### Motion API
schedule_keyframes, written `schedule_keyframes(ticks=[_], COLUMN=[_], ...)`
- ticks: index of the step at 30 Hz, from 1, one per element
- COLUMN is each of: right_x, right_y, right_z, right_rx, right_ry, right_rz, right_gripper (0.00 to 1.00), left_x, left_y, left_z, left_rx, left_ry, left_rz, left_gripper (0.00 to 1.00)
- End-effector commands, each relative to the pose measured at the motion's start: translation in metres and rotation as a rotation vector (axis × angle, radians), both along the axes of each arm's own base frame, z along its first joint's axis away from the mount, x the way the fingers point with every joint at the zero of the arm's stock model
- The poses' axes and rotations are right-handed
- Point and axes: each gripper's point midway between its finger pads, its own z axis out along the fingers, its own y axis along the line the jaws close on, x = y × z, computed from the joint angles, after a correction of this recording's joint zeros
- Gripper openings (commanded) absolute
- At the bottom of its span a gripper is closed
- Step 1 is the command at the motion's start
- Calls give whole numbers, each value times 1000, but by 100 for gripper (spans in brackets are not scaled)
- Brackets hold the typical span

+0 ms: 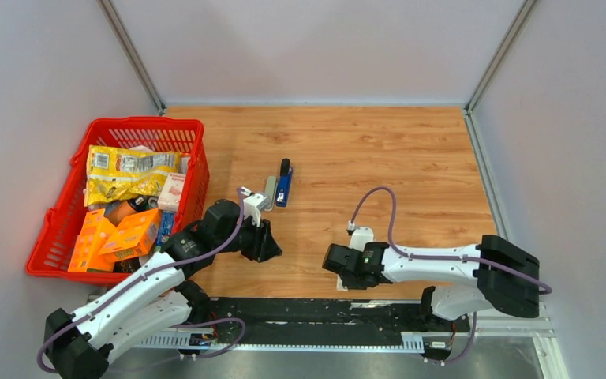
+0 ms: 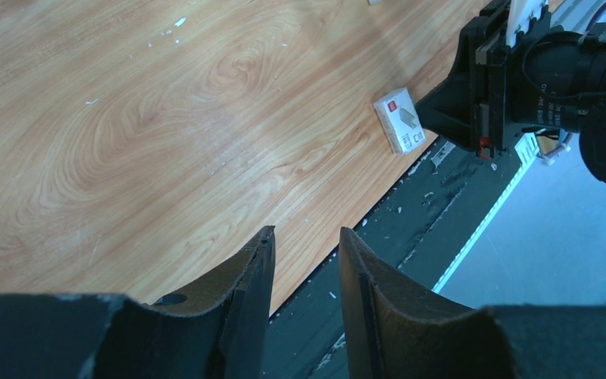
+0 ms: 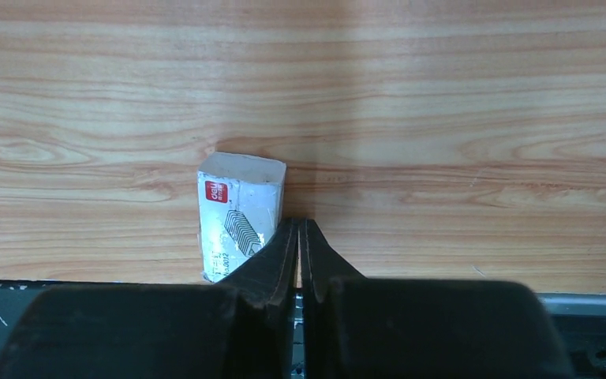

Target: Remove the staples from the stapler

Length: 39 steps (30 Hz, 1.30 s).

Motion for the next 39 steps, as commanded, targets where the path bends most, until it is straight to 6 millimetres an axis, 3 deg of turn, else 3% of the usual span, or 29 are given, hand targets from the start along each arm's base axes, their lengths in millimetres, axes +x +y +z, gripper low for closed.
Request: schedule_keyframes(ticks=[1, 12, 26, 39], right_x=[12, 20, -6, 1], right_y=[21, 64, 43, 111], right_z=[10, 12, -5, -2], right_rx=[13, 52, 54, 147], right_ry=[-42, -30, 46, 52], right_rz=[-5, 79, 148, 274], right_gripper=[7, 7, 5, 7], left_x=[-1, -1, 5, 9], left_y=[-5, -3, -2, 2], left_z=[7, 10, 7, 10], left_rx=[-34, -28, -11, 9], left_ry=[-31, -29, -29, -27], left_rz=[-24, -15, 7, 52], left_gripper=[44, 44, 45, 45])
